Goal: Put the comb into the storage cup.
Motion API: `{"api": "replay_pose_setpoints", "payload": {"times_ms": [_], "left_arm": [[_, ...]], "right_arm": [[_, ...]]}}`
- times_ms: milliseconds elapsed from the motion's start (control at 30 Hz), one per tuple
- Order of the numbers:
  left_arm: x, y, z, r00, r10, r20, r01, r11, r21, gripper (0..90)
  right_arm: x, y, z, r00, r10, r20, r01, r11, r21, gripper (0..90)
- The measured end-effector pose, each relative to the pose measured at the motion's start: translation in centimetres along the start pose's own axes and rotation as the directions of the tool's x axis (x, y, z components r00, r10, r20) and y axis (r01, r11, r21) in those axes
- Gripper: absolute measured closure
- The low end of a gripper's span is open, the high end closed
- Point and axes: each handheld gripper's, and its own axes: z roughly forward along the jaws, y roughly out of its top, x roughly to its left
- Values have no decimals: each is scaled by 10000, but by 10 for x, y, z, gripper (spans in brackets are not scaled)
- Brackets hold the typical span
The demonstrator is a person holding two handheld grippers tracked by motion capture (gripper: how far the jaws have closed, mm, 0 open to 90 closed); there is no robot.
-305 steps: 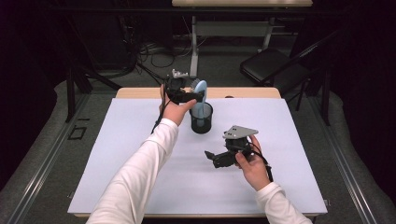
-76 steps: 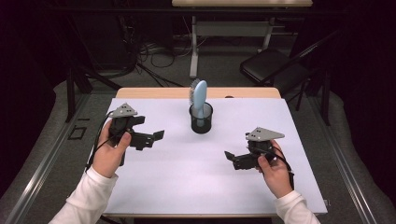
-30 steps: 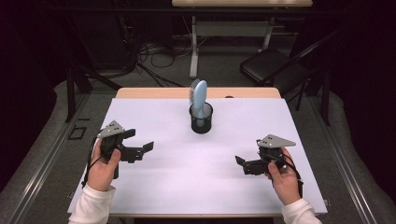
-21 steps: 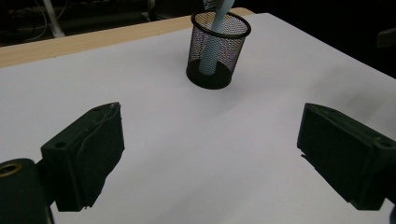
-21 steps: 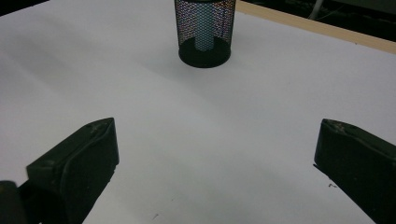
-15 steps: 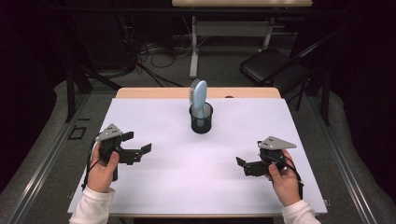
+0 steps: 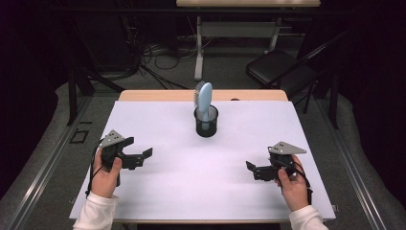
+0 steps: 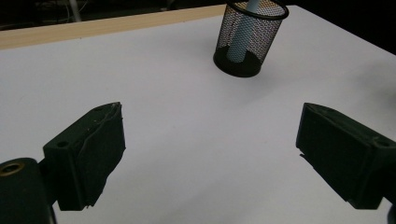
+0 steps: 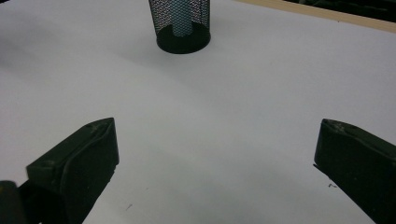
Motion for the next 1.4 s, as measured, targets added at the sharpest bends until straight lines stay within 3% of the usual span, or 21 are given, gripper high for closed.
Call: {"api": "replay_pose_setpoints", "payload": {"times_ms": [533, 1400], "left_arm": [[3, -12, 9, 10000, -22, -57, 23, 9999, 128, 92], [0, -18, 15, 9999, 126, -7, -126, 9999, 84, 93]], "right_arm": [[-8, -14, 7, 9992, 254, 300, -251, 9996, -113, 0], [-14, -20, 11, 9980, 508, 382, -504, 9987, -124, 0]]}}
